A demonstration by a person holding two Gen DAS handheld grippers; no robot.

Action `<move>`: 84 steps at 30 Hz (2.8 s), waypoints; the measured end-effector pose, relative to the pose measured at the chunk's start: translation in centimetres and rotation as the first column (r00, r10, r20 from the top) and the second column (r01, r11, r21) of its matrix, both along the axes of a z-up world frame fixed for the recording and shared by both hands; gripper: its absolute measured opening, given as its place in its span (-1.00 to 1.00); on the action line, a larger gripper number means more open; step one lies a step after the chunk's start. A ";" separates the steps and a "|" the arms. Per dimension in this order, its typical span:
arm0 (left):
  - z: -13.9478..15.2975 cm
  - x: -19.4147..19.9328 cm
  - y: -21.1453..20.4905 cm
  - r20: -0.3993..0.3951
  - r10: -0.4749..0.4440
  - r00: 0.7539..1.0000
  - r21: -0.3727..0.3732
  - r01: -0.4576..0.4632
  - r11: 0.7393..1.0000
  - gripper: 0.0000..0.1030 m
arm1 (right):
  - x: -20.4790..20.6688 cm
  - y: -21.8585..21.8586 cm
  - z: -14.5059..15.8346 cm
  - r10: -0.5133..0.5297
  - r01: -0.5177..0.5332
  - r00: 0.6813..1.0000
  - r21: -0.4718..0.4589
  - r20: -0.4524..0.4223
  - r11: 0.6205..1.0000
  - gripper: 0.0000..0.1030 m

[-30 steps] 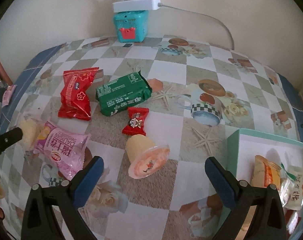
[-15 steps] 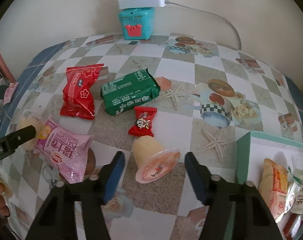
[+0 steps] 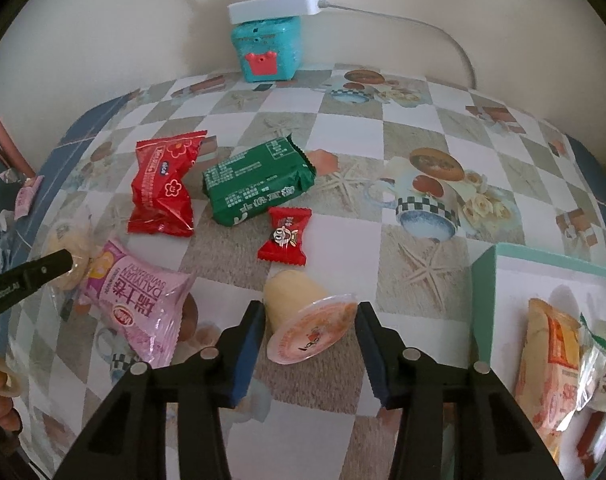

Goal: Organize snacks

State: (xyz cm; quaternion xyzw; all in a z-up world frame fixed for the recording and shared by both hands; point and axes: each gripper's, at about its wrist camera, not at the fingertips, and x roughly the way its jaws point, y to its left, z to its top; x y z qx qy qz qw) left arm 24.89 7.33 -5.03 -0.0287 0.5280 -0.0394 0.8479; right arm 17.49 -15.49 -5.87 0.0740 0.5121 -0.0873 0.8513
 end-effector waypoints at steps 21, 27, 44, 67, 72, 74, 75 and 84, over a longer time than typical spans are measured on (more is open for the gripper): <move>2.8 -3.5 0.4 -0.021 0.060 0.998 -0.005 -0.060 0.998 -0.27 | -6.6 -0.6 4.1 -0.069 0.061 0.993 0.087 0.092 0.994 -0.05; 3.8 -4.6 0.4 -0.015 0.066 0.998 -0.015 -0.066 0.998 -0.46 | -8.0 -1.0 4.9 -0.082 0.069 0.990 0.111 0.115 0.991 -0.04; 0.5 -5.3 0.9 -0.091 0.066 0.994 0.008 -0.065 0.998 0.01 | -8.2 -2.0 3.5 -0.098 0.083 0.991 0.148 0.091 0.985 -0.04; -1.4 -1.3 0.6 -0.147 0.049 0.988 0.024 -0.046 0.999 0.84 | -7.7 -3.6 2.1 -0.138 0.125 0.988 0.167 0.069 0.978 -0.05; -2.0 -1.1 1.1 -0.167 0.072 0.983 -0.032 -0.079 0.996 0.84 | -7.7 -3.5 2.1 -0.136 0.123 0.988 0.166 0.068 0.978 -0.04; -2.0 -1.2 1.1 -0.165 0.077 0.983 -0.038 -0.084 0.996 0.82 | -7.7 -3.5 2.1 -0.137 0.124 0.988 0.166 0.067 0.978 -0.05; -2.0 -1.2 1.2 -0.163 0.079 0.983 -0.046 -0.088 0.995 0.77 | -7.7 -3.5 2.1 -0.137 0.124 0.988 0.167 0.067 0.978 -0.05; -0.9 -2.1 1.8 -0.152 0.103 0.983 -0.086 -0.117 0.989 0.32 | -7.8 -3.4 2.4 -0.132 0.116 0.988 0.176 0.078 0.978 -0.05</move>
